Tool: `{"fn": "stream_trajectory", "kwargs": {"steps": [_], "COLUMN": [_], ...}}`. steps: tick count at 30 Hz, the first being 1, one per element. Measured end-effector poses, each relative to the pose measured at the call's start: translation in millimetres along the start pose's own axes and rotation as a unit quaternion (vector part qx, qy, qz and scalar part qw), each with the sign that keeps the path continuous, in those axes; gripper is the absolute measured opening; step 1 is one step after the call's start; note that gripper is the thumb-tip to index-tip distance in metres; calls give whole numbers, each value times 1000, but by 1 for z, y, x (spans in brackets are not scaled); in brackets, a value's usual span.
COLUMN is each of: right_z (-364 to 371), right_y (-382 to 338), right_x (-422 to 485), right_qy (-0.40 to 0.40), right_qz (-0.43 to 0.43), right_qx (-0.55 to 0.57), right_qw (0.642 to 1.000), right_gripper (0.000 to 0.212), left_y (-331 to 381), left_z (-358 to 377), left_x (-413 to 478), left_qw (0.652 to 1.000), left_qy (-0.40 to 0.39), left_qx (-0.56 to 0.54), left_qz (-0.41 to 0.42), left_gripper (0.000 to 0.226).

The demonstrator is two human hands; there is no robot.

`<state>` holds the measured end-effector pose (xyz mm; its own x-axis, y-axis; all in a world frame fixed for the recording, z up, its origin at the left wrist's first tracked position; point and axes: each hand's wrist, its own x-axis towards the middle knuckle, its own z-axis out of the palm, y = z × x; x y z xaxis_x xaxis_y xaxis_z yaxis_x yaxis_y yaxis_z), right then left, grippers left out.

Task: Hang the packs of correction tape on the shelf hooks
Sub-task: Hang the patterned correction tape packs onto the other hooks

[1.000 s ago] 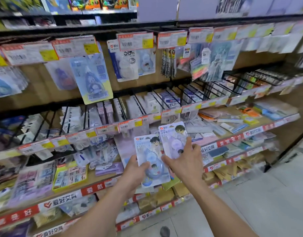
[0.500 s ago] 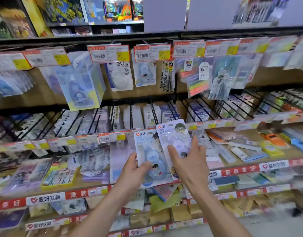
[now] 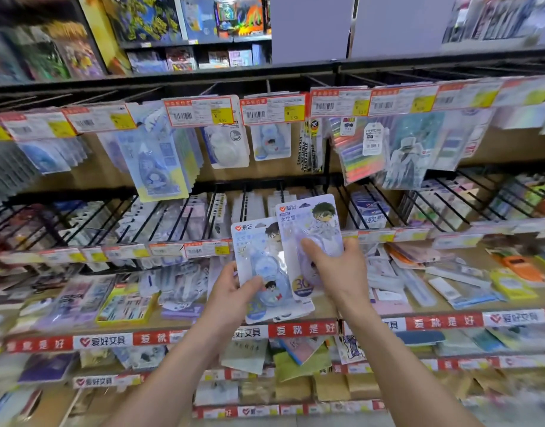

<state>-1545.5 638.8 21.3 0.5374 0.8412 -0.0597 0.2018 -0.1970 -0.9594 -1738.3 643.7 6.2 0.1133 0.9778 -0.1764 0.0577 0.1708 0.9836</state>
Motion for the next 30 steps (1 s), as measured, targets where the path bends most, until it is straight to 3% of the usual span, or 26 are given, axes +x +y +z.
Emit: {"fn": "stream_trajectory", "kwargs": {"steps": [4,8,12,21,30], "right_z": [-4,-10,-5,18,26], "right_y": [-11,-21,-28,-44,-89], "right_x": [7,11,20,20,34], "right_qy": [-114,-206,-238,-210,-173], "right_qz": [15,-29,-58,-46,-101], "right_qx": [98,146,151,219,205], "right_qw": [989,967,958,952,958], "right_gripper": [35,28,38,20,26], "left_y": [1,7,9,3,17], "left_z": [-14,-24,-31,-48,-88], "left_x": [-2,-5,-7,0,1], "left_qw": [1000,1000,999,1000,1000], "left_qy": [24,29,26,10,-2], "left_qx": [-2,3,-2,-5,-8], "left_qz": [-1,12,20,15,27], "left_gripper": [26,25,26,27,26]}}
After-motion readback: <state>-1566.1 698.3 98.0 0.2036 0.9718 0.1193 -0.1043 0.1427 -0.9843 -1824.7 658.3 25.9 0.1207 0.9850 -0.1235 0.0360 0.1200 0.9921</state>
